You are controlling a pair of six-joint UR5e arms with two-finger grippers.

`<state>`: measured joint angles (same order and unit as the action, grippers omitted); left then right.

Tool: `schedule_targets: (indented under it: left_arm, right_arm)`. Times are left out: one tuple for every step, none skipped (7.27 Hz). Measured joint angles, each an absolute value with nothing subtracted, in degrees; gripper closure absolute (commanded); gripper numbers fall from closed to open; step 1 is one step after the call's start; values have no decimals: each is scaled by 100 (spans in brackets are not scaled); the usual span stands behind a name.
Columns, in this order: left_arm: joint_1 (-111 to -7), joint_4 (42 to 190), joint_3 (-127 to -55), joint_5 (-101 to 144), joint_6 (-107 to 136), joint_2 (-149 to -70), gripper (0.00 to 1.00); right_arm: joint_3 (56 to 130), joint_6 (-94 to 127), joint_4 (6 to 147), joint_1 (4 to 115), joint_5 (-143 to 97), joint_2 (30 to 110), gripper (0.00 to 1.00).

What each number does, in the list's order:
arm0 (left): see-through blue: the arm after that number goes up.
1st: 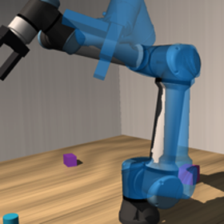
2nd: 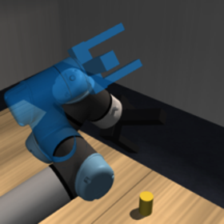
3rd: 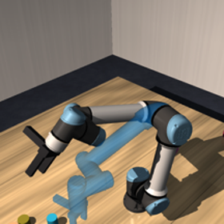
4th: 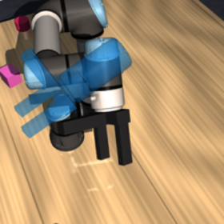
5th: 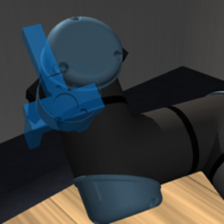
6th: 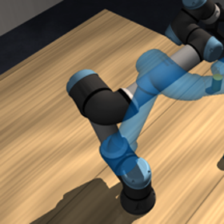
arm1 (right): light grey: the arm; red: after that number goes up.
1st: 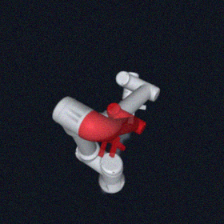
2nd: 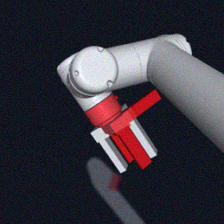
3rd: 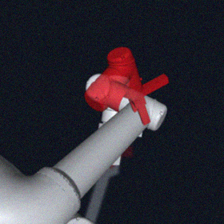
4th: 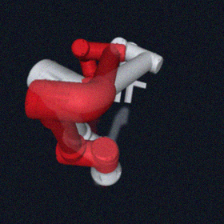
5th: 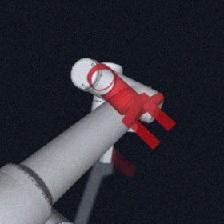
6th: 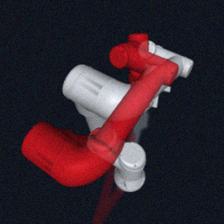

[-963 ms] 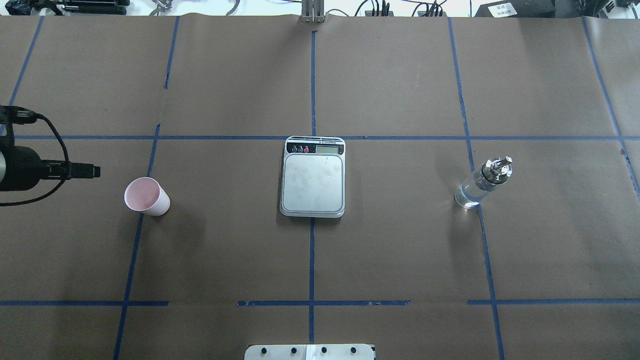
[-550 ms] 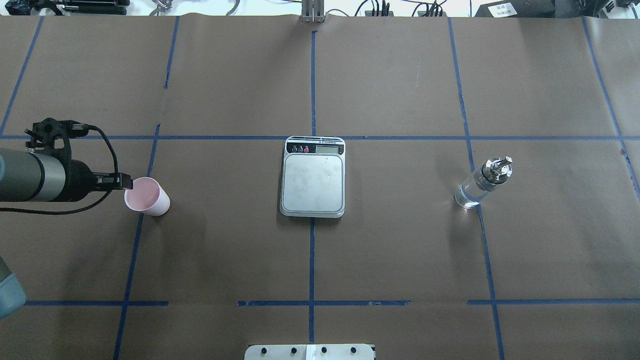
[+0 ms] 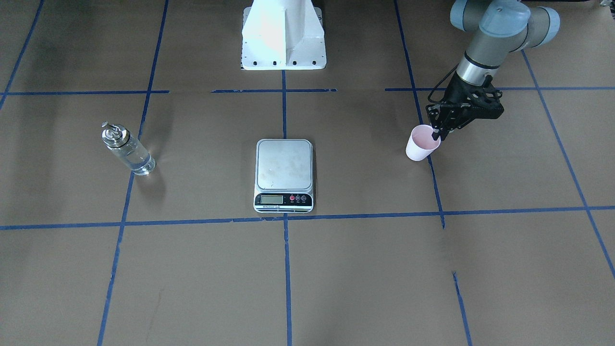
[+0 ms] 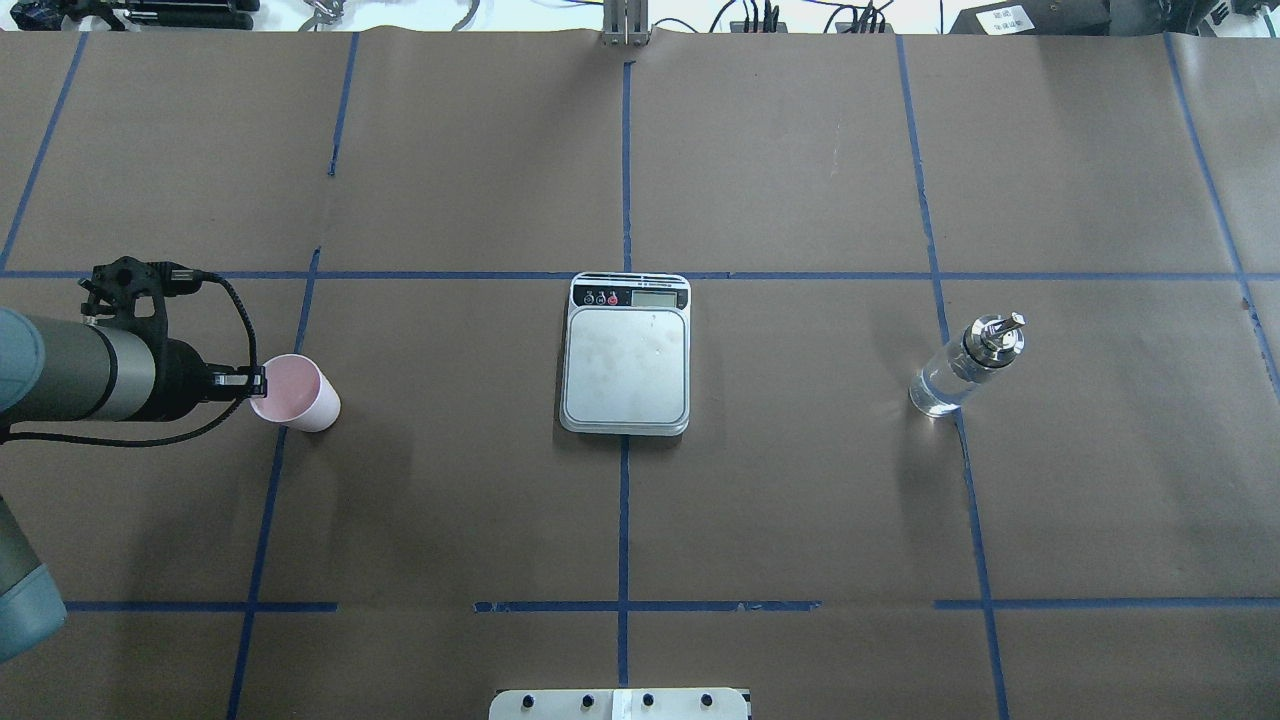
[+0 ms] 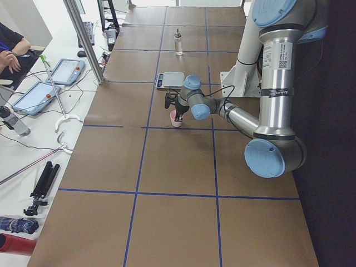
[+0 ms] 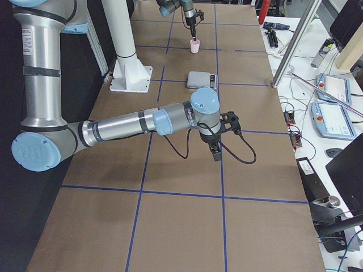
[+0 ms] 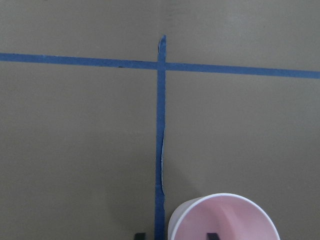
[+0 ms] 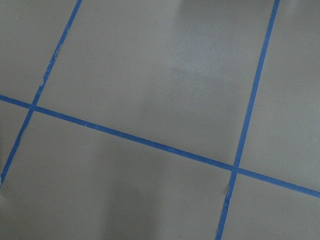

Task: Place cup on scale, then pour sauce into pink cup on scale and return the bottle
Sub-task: 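Carry the pink cup with the left gripper over the scale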

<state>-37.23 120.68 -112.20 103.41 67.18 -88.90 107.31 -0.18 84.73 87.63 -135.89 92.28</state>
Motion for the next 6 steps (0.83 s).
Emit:
schedule_targets:
  left_arm:
    - [-3721, 12068, -11221, 10340, 6707, -8885, 100]
    - [-3720, 12038, -11253, 10349, 6683, -8889, 100]
    - [-3725, 11817, -11387, 10367, 6624, -8935, 100]
    - [-3734, 11195, -11660, 10383, 6533, -9168, 100]
    - [-3736, 10312, -11904, 10387, 6492, -9704, 100]
    - [-3729, 9410, -12005, 10388, 6546, -10430, 100]
  right_arm:
    - [10732, -18, 8473, 8763, -13588, 9228, 0]
    - [10732, -18, 8473, 8763, -13588, 9228, 0]
    - [10731, -20, 8473, 8763, -13588, 9228, 0]
    - [10731, -21, 8473, 8763, -13588, 9229, 0]
    - [10733, -21, 8473, 8763, -13590, 9229, 0]
    - [10736, -22, 8473, 8763, -13593, 9227, 0]
